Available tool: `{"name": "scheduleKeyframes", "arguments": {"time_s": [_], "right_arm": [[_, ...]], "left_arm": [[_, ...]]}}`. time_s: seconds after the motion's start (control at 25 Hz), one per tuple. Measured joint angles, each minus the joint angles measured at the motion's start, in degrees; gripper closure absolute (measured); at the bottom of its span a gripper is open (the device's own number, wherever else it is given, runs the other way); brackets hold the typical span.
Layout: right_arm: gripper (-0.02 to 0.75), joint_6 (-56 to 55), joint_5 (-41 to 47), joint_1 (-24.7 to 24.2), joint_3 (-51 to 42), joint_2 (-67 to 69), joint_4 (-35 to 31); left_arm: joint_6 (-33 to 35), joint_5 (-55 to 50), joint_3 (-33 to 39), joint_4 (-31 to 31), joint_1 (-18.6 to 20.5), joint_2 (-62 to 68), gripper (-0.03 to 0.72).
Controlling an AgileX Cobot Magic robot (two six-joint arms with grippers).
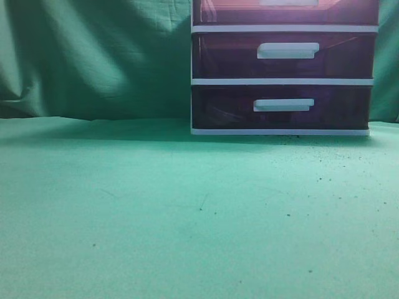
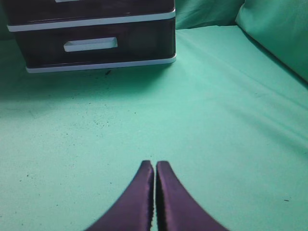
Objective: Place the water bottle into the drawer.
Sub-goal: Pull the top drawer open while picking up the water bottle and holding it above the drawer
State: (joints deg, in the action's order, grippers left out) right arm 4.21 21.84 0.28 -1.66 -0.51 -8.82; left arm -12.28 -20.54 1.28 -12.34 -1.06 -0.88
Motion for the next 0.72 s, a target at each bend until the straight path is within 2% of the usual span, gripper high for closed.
{"name": "scheduleKeyframes", "arguments": {"time_s": [0.72], "right_arm": [[0.738,0.0,0.0,0.0,0.0,0.0,0.0]], "left_arm": [[0.0,0.0,0.0,0.0,0.0,0.0,0.688]]}}
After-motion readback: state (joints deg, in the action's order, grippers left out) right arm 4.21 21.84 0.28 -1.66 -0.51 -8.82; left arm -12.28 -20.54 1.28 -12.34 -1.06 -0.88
